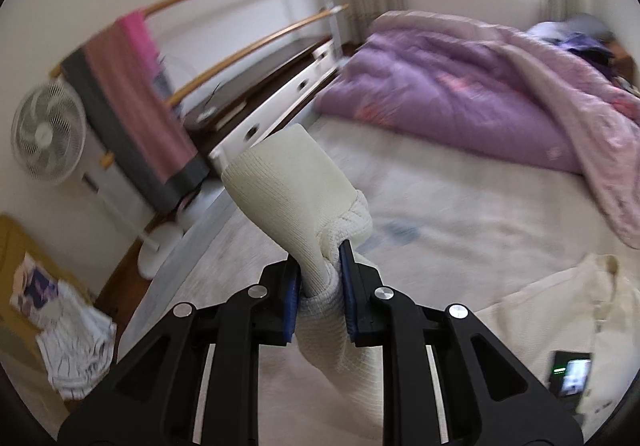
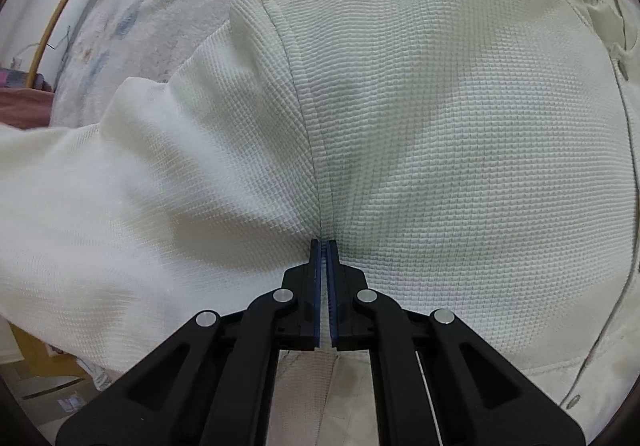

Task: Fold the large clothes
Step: 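Carry the cuff across the jacket front with the left tool while the right tool pins the body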

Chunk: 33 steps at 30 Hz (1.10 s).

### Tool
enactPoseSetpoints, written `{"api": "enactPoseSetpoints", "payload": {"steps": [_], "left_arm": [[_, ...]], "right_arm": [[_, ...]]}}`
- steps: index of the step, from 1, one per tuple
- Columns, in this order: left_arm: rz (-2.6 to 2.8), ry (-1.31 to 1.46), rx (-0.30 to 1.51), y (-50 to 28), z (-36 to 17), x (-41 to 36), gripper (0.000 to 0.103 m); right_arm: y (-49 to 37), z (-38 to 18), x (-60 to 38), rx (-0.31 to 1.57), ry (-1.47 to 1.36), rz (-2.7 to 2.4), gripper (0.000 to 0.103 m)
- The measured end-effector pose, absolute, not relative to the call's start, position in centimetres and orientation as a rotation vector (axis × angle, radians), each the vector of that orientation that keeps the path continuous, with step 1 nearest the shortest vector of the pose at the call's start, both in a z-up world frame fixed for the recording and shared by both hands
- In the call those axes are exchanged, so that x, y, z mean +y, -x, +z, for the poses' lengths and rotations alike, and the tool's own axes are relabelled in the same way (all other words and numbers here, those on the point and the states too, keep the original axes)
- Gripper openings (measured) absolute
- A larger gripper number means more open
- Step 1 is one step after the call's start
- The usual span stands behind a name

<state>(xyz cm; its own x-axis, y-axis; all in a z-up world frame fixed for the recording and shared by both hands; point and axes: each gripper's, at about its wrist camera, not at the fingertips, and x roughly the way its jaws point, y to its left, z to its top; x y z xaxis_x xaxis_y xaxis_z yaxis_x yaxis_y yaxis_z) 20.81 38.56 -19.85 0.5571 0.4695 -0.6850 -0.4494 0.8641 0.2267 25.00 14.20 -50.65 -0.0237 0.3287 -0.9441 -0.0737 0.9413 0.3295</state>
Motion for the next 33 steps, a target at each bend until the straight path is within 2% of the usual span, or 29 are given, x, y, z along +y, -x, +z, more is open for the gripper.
{"api": "enactPoseSetpoints", "payload": {"steps": [7, 14, 18, 23, 24, 25, 30, 32, 33], "left_arm": [[0.37, -0.056, 0.769, -24.0, -16.9, 24.6, 0.018], [0.16, -0.114, 0.799, -26.8, -19.1, 10.2, 0.018], [0.048, -0.164, 0.881, -28.3, -24.3, 1.5, 0.018], [-0.046, -0.216, 0.993, -27.9, -31.6, -4.8, 0.018], [-0.063, -0.237, 1.027, -27.8, -33.5, -6.4, 0.018], [-0.076, -0.257, 1.052, -27.7, -35.2, -7.7, 0.018], [-0.129, -0.35, 1.165, -26.4, -41.9, -12.0, 0.02], [-0.182, -0.314, 1.229, -25.9, -43.7, -12.8, 0.042], [-0.221, -0.275, 1.272, -25.6, -44.5, -13.0, 0.07]], "right_arm": [[-24.4, -51.0, 12.7, 1.527, -0.236, 0.402, 0.001], [-23.6, -51.7, 7.1, 1.566, -0.462, 0.477, 0.0], [-21.3, -51.2, -2.0, 1.568, -0.606, 0.367, 0.0], [-16.2, -49.9, -18.0, 1.568, -0.764, 0.107, 0.0], [-15.4, -49.2, -20.5, 1.57, -0.75, 0.023, 0.0], [-14.8, -48.5, -22.7, 1.575, -0.72, -0.05, 0.005], [-13.1, -44.1, -32.3, 1.502, -0.707, -0.225, 0.005], [-13.6, -42.4, -34.7, 1.468, -0.661, -0.277, 0.006], [-13.8, -42.1, -34.7, 1.45, -0.647, -0.292, 0.006]]}}
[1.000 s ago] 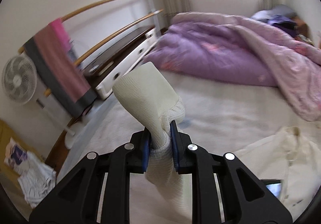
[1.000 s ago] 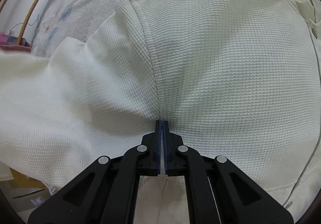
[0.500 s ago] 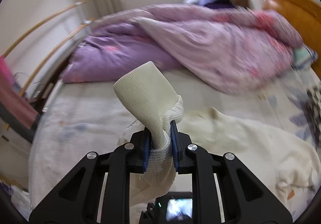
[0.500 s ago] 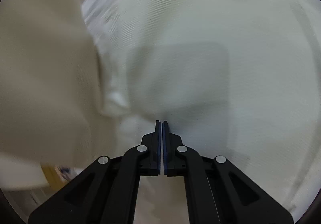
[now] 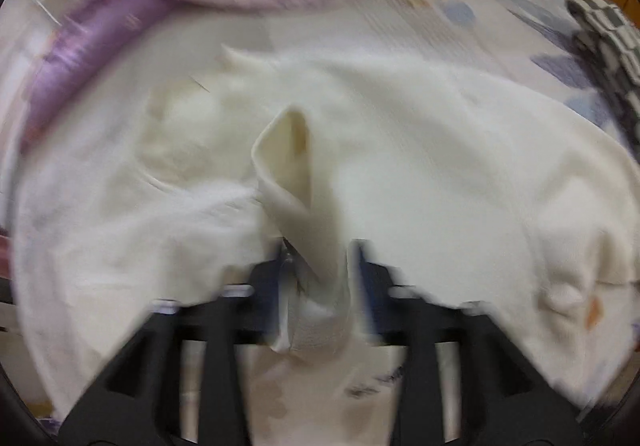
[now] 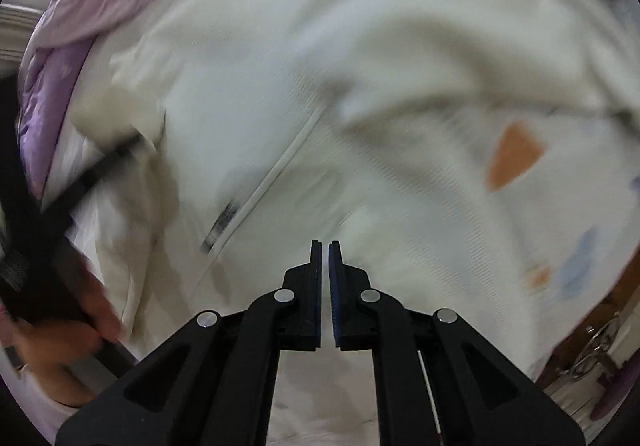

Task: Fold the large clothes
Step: 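Carry the cuff across the jacket front with the left tool while the right tool pins the body, then open the left tool to lay the sleeve flat across the jacket front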

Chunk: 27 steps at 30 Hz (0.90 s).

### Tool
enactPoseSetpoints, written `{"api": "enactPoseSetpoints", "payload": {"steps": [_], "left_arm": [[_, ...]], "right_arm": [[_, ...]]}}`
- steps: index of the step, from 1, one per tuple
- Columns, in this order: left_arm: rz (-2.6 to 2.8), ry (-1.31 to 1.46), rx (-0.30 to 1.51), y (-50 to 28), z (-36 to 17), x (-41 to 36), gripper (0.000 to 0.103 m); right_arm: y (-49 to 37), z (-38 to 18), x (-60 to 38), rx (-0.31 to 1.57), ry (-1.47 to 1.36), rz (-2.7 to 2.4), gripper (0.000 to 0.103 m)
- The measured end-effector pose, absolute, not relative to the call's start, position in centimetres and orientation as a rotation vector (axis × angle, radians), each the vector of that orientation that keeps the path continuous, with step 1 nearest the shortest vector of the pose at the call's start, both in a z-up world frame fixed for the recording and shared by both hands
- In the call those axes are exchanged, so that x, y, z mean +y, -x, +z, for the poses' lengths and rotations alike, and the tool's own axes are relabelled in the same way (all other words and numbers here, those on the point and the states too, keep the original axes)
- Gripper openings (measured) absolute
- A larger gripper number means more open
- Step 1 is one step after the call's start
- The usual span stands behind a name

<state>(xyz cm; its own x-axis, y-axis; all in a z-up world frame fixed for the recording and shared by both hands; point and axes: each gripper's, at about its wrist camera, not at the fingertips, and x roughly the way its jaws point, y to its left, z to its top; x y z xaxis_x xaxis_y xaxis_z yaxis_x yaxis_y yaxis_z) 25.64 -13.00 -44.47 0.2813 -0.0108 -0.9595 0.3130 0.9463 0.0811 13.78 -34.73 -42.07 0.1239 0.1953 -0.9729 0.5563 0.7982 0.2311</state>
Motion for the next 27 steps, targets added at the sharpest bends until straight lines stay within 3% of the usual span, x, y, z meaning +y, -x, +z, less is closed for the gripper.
{"api": "enactPoseSetpoints", "payload": {"steps": [1, 3, 4, 6, 7, 8, 14, 18, 19, 21, 22, 27], "left_arm": [[-0.249, -0.255, 1.282, -25.3, -44.6, -13.1, 0.079], [-0.286, -0.274, 1.245, -24.6, -43.5, -12.9, 0.081], [-0.286, -0.29, 1.23, -24.3, -43.0, -12.7, 0.089], [-0.293, -0.279, 1.208, -23.6, -41.5, -11.0, 0.09], [-0.297, -0.257, 1.205, -23.4, -40.8, -9.7, 0.09], [-0.288, -0.245, 1.207, -23.5, -40.2, -8.7, 0.09], [-0.09, -0.1, 1.254, -23.0, -38.3, 3.3, 0.09], [0.086, -0.002, 1.342, -21.8, -40.9, 12.0, 0.089], [0.134, 0.017, 1.376, -21.4, -41.9, 13.9, 0.089], [0.201, 0.035, 1.412, -20.5, -43.3, 16.7, 0.089], [0.231, 0.037, 1.43, -20.0, -43.9, 17.8, 0.089], [0.307, 0.065, 1.512, -18.1, -45.7, 21.3, 0.089]], "right_arm": [[-14.4, -41.5, -35.0, 1.431, -0.635, -0.306, 0.006], [-15.4, -40.8, -34.5, 1.406, -0.615, -0.315, 0.014], [-15.9, -40.3, -33.6, 1.393, -0.611, -0.31, 0.021], [-18.3, -40.0, -32.6, 1.365, -0.604, -0.287, 0.048], [-18.9, -39.9, -32.3, 1.353, -0.592, -0.279, 0.07], [-20.1, -39.9, -31.3, 1.346, -0.566, -0.257, 0.074], [-26.1, -44.1, -24.8, 1.44, -0.503, -0.129, 0.073], [-28.0, -48.9, -22.6, 1.494, -0.555, -0.135, 0.069], [-28.1, -49.9, -22.4, 1.525, -0.546, -0.163, 0.052], [-27.2, -49.4, -22.2, 1.517, -0.56, -0.164, 0.036], [-27.2, -48.9, -21.8, 1.515, -0.539, -0.145, 0.009], [-25.0, -48.5, -22.1, 1.555, -0.416, -0.253, 0.006]]}}
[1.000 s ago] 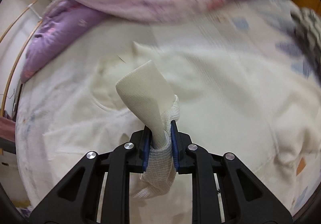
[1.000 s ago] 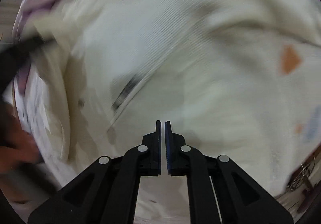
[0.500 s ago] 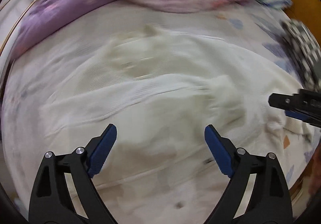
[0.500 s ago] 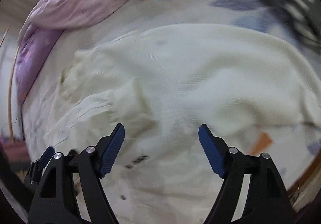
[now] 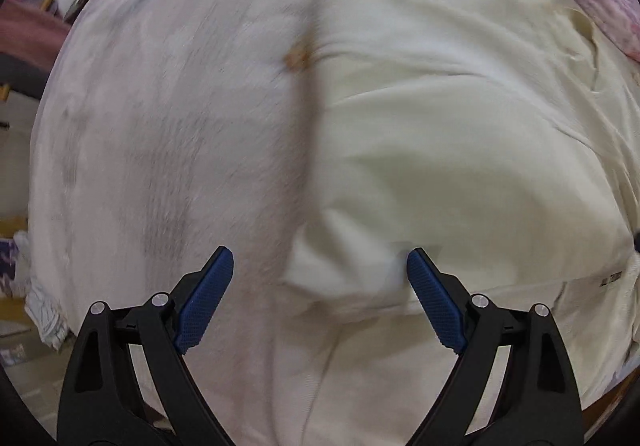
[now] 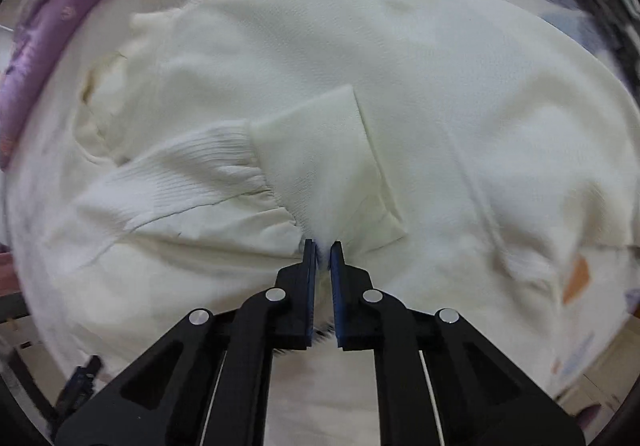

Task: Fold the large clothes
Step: 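Open the left tool to lay the sleeve flat across the jacket front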

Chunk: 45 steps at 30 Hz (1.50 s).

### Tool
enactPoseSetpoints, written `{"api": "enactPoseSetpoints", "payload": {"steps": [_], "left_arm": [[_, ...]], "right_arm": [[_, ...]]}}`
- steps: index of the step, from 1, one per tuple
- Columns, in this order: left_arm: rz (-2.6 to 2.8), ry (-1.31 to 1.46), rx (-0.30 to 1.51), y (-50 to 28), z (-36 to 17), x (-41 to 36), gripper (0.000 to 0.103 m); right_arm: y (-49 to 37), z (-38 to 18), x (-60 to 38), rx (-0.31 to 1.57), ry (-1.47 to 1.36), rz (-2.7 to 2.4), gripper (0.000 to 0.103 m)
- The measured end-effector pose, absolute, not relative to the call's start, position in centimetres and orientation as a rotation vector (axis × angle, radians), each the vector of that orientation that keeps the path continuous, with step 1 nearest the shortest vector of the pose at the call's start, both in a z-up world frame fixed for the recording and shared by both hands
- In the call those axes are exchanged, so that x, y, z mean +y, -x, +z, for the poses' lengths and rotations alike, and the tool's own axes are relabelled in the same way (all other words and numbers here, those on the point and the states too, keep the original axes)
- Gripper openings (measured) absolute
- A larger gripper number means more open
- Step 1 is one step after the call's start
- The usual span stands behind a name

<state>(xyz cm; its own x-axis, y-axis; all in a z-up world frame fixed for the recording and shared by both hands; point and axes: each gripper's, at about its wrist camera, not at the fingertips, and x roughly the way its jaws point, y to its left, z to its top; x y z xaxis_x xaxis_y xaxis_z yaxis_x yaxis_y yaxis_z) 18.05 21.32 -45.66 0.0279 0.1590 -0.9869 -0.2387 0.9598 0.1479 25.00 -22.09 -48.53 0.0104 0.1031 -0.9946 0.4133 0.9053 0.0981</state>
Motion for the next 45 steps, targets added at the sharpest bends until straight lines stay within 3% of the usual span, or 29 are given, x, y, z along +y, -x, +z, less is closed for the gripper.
{"api": "enactPoseSetpoints", "payload": {"steps": [1, 3, 4, 5, 9, 12, 14, 16, 18, 19, 26, 30, 35, 38, 41, 45], "left_arm": [[0.316, 0.05, 1.524, -17.9, -45.8, 21.6, 0.089], [0.31, 0.023, 1.522, -18.0, -45.2, 21.8, 0.089], [0.304, 0.002, 1.504, -18.2, -44.5, 21.7, 0.089], [0.29, -0.019, 1.479, -18.7, -43.7, 21.5, 0.089], [0.218, -0.041, 1.338, -22.0, -41.0, 20.5, 0.088], [0.224, -0.067, 1.225, -25.4, -41.1, 20.1, 0.072], [0.213, -0.09, 1.206, -28.8, -43.2, 19.4, 0.061], [0.209, -0.091, 1.266, -31.0, -45.9, 19.0, 0.052], [0.219, -0.075, 1.31, -32.5, -49.7, 19.3, 0.057], [0.23, -0.078, 1.28, -32.4, -49.7, 19.2, 0.057], [0.19, -0.061, 1.391, -26.6, -45.7, 18.1, 0.057], [0.169, -0.02, 1.605, -20.6, -49.8, 17.1, 0.057], [0.176, -0.085, 1.58, -17.0, -48.5, 15.9, 0.057], [0.176, -0.058, 1.558, -16.7, -50.2, 16.4, 0.059], [0.182, -0.06, 1.565, -16.9, -49.6, 16.3, 0.061], [0.186, -0.046, 1.554, -17.4, -47.8, 16.2, 0.079]], "right_arm": [[-24.9, -48.8, -22.5, 1.564, -0.428, -0.27, 0.007], [-25.4, -48.4, -22.8, 1.584, -0.382, -0.325, 0.029], [-25.5, -47.6, -23.1, 1.571, -0.35, -0.359, 0.062], [-25.6, -46.3, -23.3, 1.522, -0.333, -0.369, 0.075], [-26.7, -42.0, -22.4, 1.346, -0.221, -0.332, 0.071], [-28.7, -41.9, -19.9, 1.278, -0.136, -0.168, 0.062], [-30.0, -43.7, -18.5, 1.336, -0.133, -0.061, 0.023], [-30.7, -46.7, -17.1, 1.401, -0.19, 0.038, 0.011], [-30.7, -50.9, -15.8, 1.538, -0.165, 0.022, 0.011], [-30.4, -51.6, -15.9, 1.509, -0.197, -0.014, 0.01], [-26.6, -47.3, -13.7, 1.58, -0.141, 0.032, 0.012], [-24.3, -50.8, -12.9, 1.611, -0.079, 0.013, 0.009], [-23.8, -47.6, -10.7, 1.631, -0.082, 0.055, 0.011], [-22.2, -50.7, -10.1, 1.653, -0.033, 0.053, 0.009], [-22.6, -49.7, -10.0, 1.665, -0.03, 0.031, 0.009], [-22.9, -48.4, -11.1, 1.681, -0.124, 0.025, 0.011]]}}
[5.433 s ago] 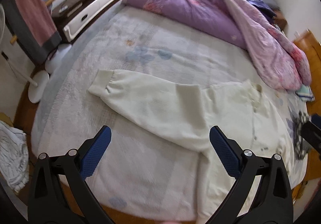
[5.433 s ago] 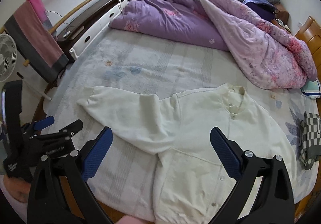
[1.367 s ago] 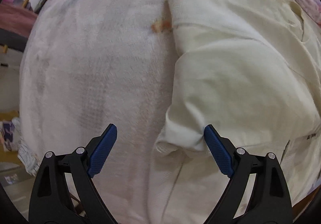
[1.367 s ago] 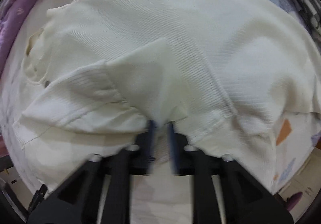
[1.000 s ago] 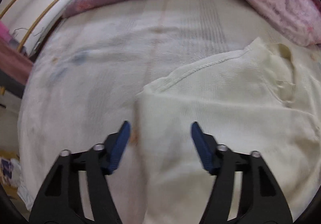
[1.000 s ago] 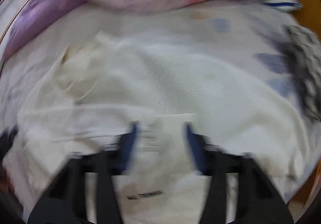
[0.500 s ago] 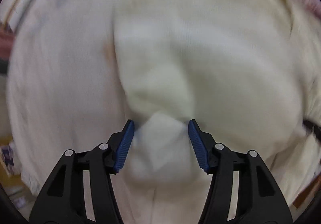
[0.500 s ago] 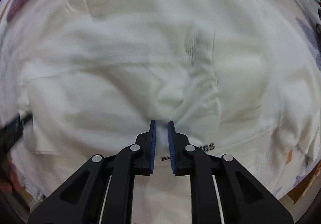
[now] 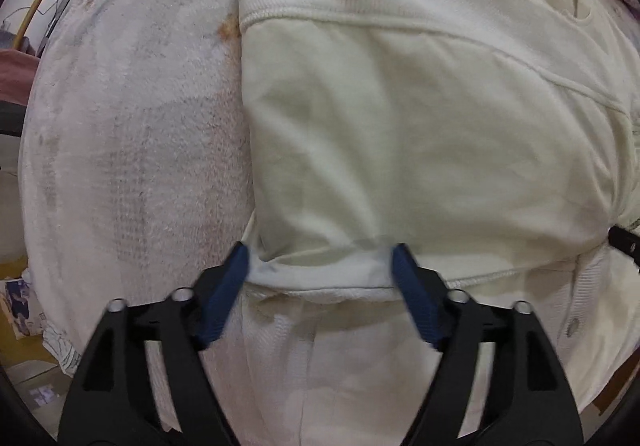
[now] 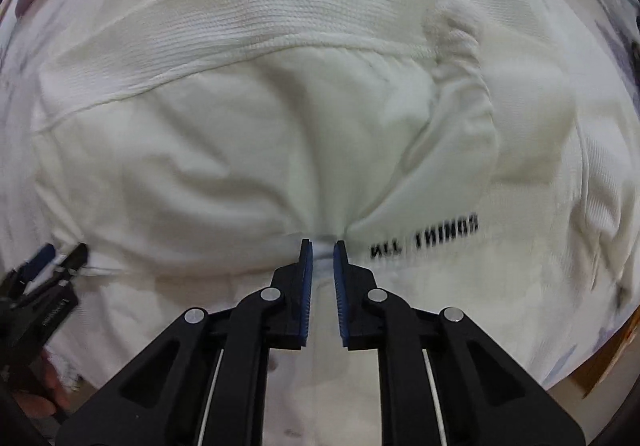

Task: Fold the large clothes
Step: 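Open the left tool to lay the sleeve flat across the jacket front, then withdraw both tools and move the right tool toward the other sleeve cuff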

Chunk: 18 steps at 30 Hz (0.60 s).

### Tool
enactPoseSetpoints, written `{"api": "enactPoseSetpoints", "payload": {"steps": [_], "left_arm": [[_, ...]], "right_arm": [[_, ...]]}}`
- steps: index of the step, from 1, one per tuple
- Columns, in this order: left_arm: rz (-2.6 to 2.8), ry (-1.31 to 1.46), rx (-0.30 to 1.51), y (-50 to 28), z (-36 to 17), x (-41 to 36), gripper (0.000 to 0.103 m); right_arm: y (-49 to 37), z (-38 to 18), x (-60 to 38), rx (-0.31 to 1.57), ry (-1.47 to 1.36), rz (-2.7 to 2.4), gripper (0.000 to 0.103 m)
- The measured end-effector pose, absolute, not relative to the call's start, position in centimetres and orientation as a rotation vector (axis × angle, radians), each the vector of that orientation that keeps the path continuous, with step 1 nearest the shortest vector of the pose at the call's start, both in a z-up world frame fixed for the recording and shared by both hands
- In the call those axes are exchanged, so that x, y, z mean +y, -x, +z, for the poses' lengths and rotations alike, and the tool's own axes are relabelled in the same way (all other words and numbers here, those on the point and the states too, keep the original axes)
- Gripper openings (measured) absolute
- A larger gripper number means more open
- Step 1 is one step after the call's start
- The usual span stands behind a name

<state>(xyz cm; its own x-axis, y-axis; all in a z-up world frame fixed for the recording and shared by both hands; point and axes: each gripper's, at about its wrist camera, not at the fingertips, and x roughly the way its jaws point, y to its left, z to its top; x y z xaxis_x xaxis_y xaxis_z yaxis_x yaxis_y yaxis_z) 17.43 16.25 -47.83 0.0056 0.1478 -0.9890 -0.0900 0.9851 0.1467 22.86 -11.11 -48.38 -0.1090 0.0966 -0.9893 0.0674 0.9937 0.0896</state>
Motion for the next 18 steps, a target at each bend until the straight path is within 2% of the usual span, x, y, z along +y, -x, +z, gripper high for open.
{"api": "enactPoseSetpoints", "payload": {"steps": [1, 3, 5, 6, 9, 18], "left_arm": [[0.191, -0.044, 1.551, -17.4, -47.5, 15.9, 0.082], [0.197, -0.029, 1.554, -17.6, -46.8, 15.6, 0.084], [0.19, -0.002, 1.554, -17.4, -45.8, 15.7, 0.084], [0.183, 0.0, 1.543, -17.3, -45.1, 15.5, 0.084], [0.17, -0.015, 1.522, -16.8, -42.9, 15.0, 0.088], [0.133, 0.014, 1.45, -15.4, -35.5, 14.9, 0.088]], "right_arm": [[-22.7, -48.0, -11.4, 1.676, -0.145, 0.018, 0.011], [-23.0, -47.3, -12.3, 1.669, -0.174, -0.002, 0.021], [-23.1, -46.0, -14.0, 1.636, -0.19, -0.049, 0.076], [-22.9, -44.6, -14.6, 1.589, -0.197, -0.055, 0.082], [-22.8, -41.8, -15.4, 1.545, -0.186, -0.033, 0.085], [-16.5, -34.0, -15.8, 1.52, -0.175, 0.034, 0.085]]}}
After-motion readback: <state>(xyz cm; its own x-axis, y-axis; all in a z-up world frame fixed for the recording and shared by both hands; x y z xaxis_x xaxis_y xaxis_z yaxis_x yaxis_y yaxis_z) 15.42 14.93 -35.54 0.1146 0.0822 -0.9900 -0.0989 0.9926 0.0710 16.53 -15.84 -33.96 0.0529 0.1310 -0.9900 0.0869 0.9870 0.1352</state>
